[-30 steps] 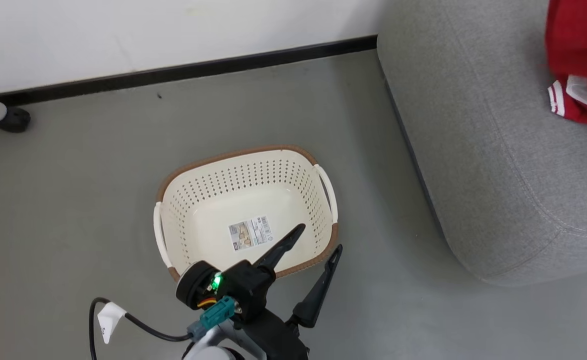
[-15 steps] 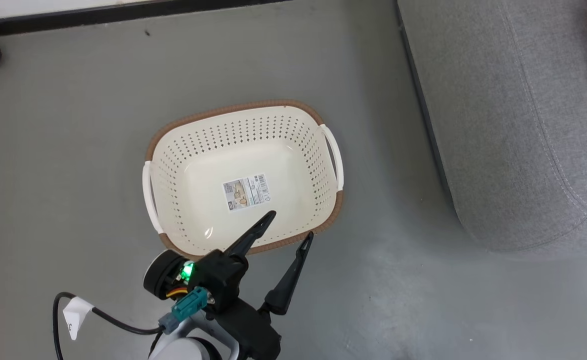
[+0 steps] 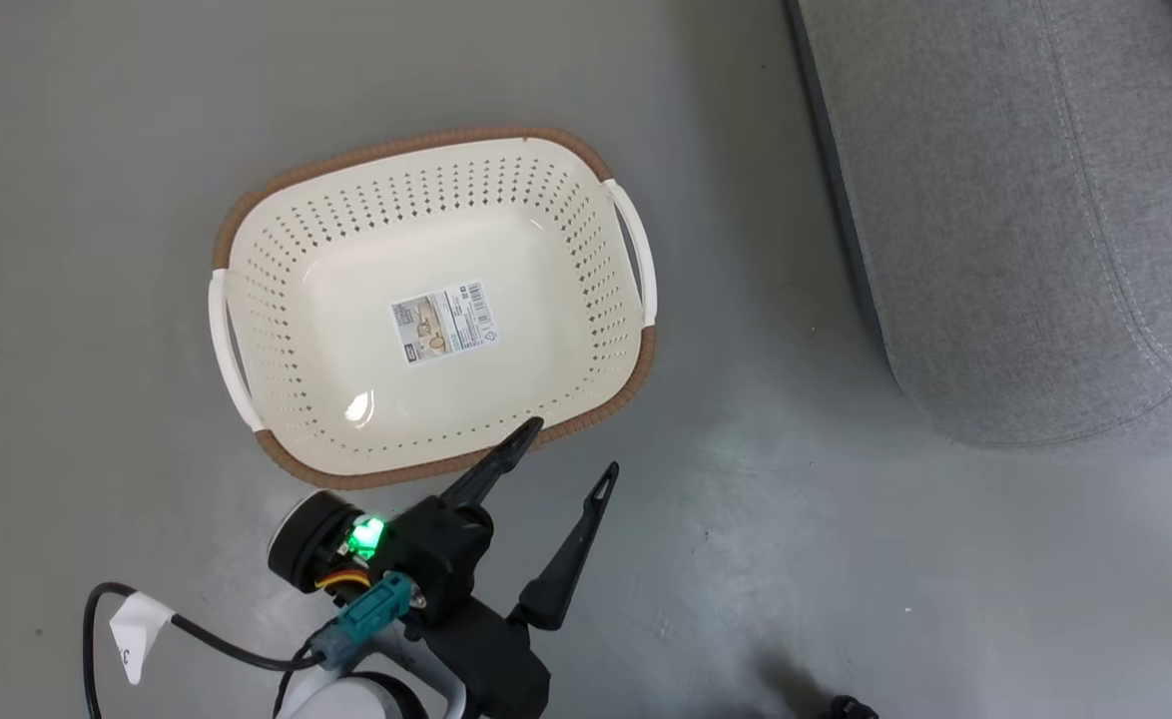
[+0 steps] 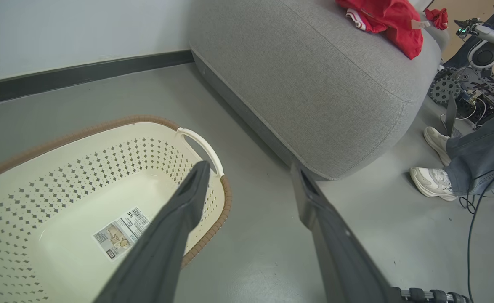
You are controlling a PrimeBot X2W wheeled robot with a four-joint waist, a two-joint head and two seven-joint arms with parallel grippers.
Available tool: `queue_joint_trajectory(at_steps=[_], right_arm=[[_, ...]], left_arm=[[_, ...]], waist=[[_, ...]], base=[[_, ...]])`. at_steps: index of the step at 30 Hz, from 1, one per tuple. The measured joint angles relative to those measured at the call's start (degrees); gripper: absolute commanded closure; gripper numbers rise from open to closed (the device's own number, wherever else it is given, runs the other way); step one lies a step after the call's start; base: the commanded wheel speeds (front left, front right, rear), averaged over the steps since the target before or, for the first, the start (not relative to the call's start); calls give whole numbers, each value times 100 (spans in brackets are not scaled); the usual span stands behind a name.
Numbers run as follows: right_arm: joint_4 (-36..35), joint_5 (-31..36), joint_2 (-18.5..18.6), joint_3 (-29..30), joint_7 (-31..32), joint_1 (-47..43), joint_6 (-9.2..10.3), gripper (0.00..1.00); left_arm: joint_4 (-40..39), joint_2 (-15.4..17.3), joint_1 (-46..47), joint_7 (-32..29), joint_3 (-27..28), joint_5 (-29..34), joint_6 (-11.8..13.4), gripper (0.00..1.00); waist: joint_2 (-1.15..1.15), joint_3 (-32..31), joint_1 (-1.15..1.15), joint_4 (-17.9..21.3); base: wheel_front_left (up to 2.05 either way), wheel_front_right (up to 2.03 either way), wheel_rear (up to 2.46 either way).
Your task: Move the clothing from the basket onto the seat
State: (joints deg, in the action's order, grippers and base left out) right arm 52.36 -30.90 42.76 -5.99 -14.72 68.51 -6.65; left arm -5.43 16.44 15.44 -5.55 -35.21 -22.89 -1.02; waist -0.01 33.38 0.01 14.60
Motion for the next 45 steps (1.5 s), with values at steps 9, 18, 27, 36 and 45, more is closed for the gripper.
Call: queue_joint_trajectory(at_steps=[9,18,27,36,45], right_arm=[[100,-20,-426,-2,0,-18,-24,100],[390,-41,-639,2,0,13,-25,100],[611,108,-644,31,0,14,-25,96],[866,187,-533,208,0,-59,12,55],[906,188,-566,355,0,-203,60,0]], left_arm=[[-252,135,126,-143,121,148,105,0],[-363,278,199,-188,349,165,214,0],[-350,290,198,-197,353,181,255,0],[-309,266,187,-191,346,180,291,0],[-301,291,111,-180,412,178,330,0]], waist=[[0,529,0,65],[0,903,0,103],[0,974,0,217],[1,761,-1,260],[1,661,-1,326]], base=[[0,0,0],[0,0,0],[0,0,0],[0,0,0],[0,0,0]])
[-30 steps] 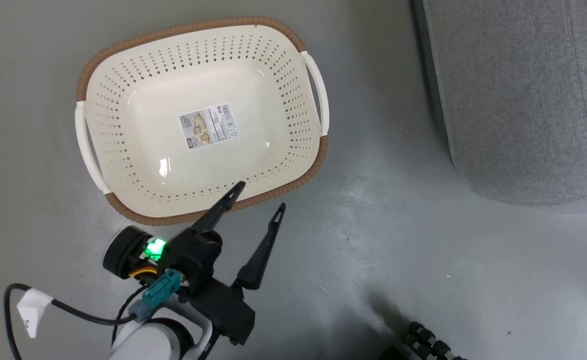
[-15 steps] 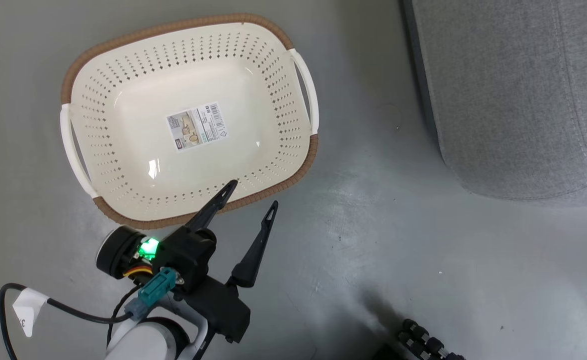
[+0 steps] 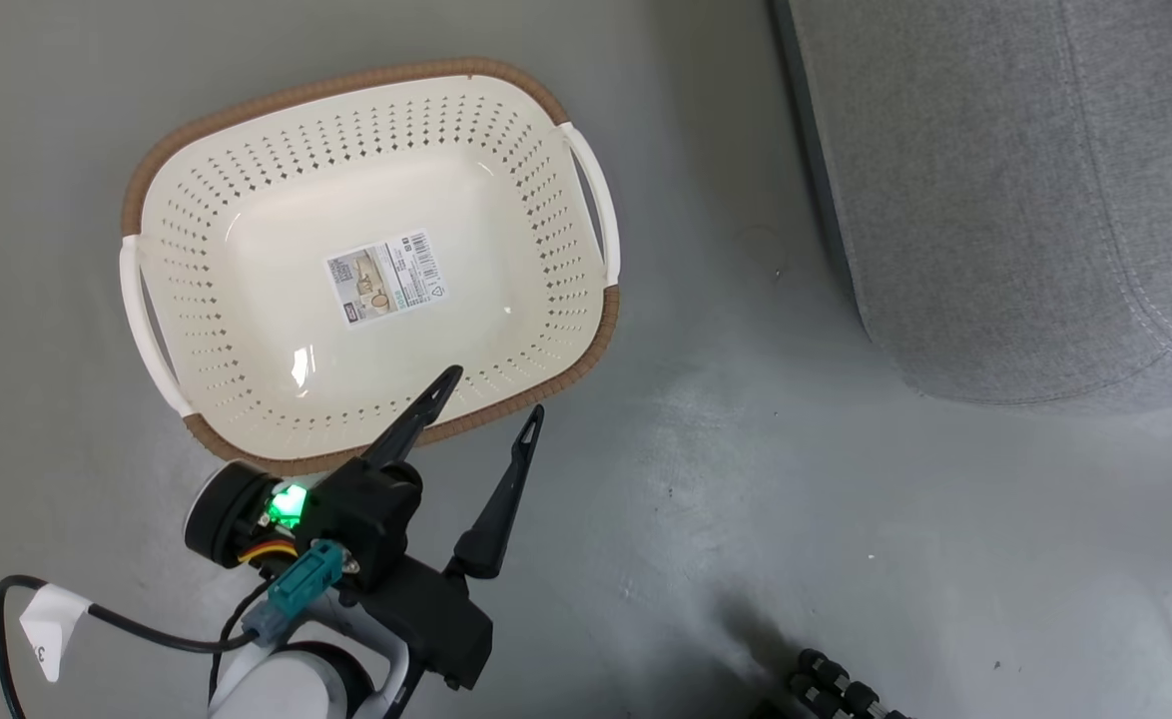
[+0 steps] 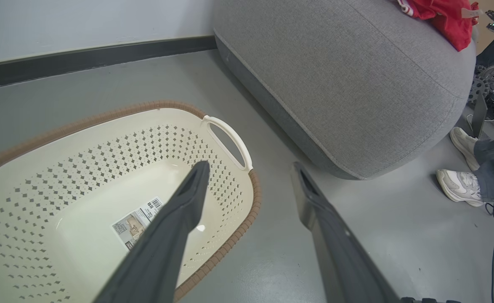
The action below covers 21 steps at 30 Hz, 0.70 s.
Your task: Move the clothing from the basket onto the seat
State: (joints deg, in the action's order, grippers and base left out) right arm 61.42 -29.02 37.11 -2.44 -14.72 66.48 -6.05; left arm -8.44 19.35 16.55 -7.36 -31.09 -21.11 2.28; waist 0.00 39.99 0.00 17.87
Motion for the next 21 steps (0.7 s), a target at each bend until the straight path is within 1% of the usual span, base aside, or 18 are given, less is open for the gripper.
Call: queue_joint_trajectory(at_steps=[6,10,16,21], right_arm=[[-9,41,-14,102,0,-302,0,0],[-121,131,-116,80,1,-592,-2,0],[-371,389,-125,30,1,-969,-12,0],[-832,617,-279,-152,1,-1319,-54,0]], left_arm=[[12,-22,-63,51,20,-16,37,0],[118,-99,-65,127,22,-44,60,0],[371,-337,-53,348,30,-104,75,0],[638,-592,-51,569,40,-260,77,0]], waist=[[0,-122,0,76],[0,-233,0,125],[0,-500,0,138],[0,-807,-1,82]], base=[[0,0,0],[0,0,0],[0,0,0],[0,0,0]])
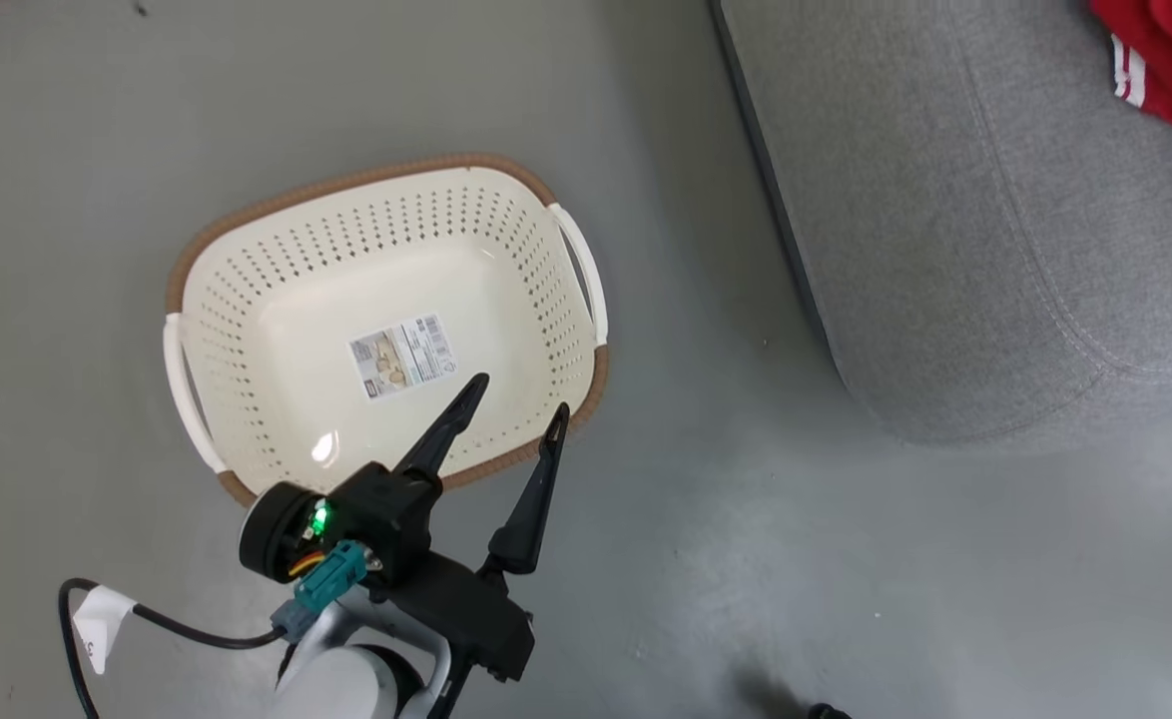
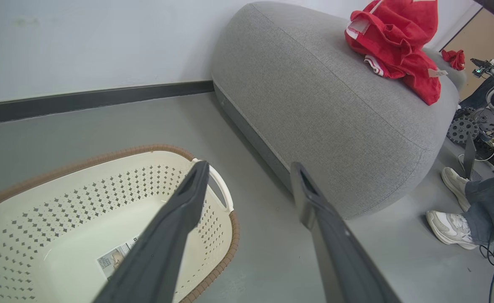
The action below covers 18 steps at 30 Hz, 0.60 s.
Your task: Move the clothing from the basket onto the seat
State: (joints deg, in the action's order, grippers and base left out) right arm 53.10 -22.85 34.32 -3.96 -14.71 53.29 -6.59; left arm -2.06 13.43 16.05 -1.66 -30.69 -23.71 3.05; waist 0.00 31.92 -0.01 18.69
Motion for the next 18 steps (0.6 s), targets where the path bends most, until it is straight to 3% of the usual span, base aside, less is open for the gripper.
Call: queue_joint_trajectory(at_steps=[9,18], right_arm=[[-920,246,-651,-308,1,-830,-25,0],[-1514,323,-1126,-516,0,-1780,-33,0]], left_arm=[[554,-413,-2,470,89,-154,58,0],[1257,-724,-13,985,348,-230,177,0]], waist=[[1,-603,0,-294],[1,-1176,0,-840]], base=[[0,0,0],[0,0,0]])
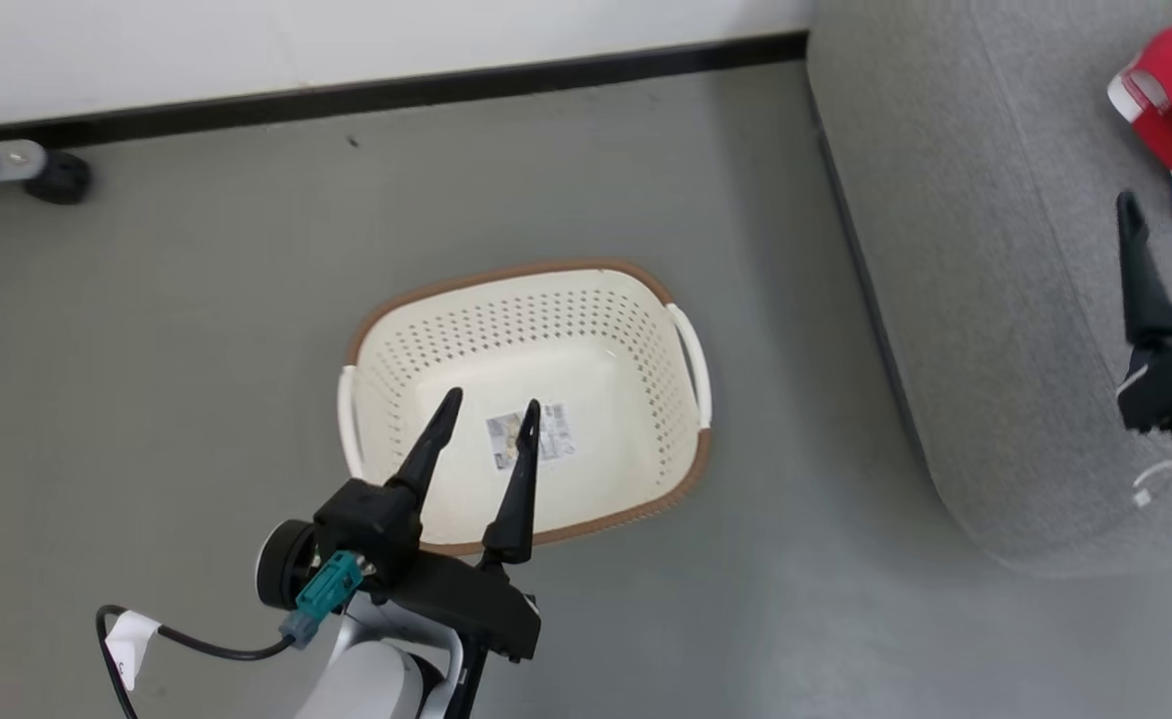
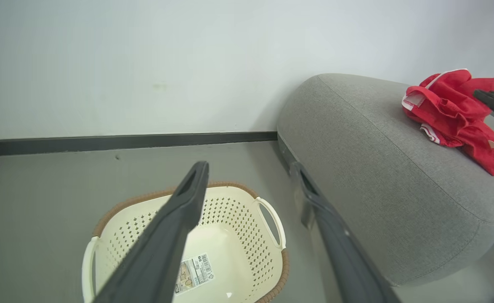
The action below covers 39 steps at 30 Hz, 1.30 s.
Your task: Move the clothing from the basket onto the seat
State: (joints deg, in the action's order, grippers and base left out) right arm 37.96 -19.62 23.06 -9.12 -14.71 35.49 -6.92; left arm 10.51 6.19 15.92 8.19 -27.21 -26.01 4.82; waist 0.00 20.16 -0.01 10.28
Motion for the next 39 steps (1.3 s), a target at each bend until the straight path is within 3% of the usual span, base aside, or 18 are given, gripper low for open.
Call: queue_joint_trajectory(at_steps=[18,28,39], right_arm=[[-388,-11,-722,-240,1,-1491,-15,0],[-641,-12,-911,-486,1,-1911,-15,0],[-814,-12,-1095,-606,1,-2149,-15,0]], left_arm=[[1174,-21,-504,481,637,-345,79,0],[1455,43,-719,558,1035,-482,124,0],[1555,142,-817,604,1325,-471,174,0]], waist=[[0,-1295,0,-1157],[1,-1824,0,-1476],[0,-1985,1,-1607]], base=[[0,0,0],[0,0,0],[0,0,0]])
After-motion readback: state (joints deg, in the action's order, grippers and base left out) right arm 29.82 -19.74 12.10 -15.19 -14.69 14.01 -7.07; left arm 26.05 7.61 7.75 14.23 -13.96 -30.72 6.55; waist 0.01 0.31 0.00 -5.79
